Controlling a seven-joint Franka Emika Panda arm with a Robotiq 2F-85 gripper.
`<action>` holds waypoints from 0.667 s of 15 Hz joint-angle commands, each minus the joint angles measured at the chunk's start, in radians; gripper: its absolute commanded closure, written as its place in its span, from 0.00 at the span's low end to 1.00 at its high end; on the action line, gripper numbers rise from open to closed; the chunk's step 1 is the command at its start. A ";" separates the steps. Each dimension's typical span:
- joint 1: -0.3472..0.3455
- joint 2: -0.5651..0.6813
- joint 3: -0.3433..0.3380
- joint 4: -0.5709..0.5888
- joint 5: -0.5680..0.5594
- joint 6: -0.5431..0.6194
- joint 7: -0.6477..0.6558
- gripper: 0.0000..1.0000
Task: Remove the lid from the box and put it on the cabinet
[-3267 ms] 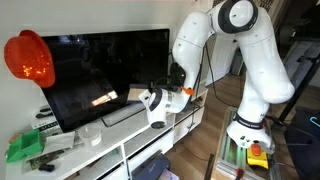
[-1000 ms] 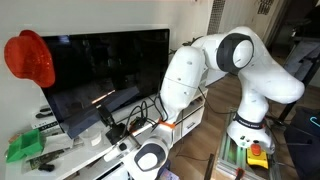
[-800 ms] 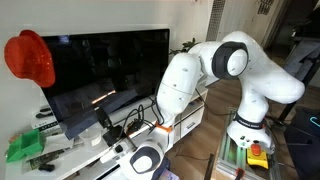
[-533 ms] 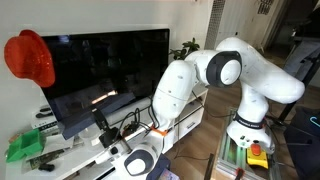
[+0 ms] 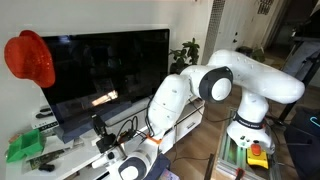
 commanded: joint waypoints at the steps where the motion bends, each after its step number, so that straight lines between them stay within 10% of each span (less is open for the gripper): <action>1: 0.006 0.081 -0.002 0.113 0.000 0.000 0.040 1.00; 10: 0.008 0.109 -0.005 0.134 0.011 0.033 0.086 1.00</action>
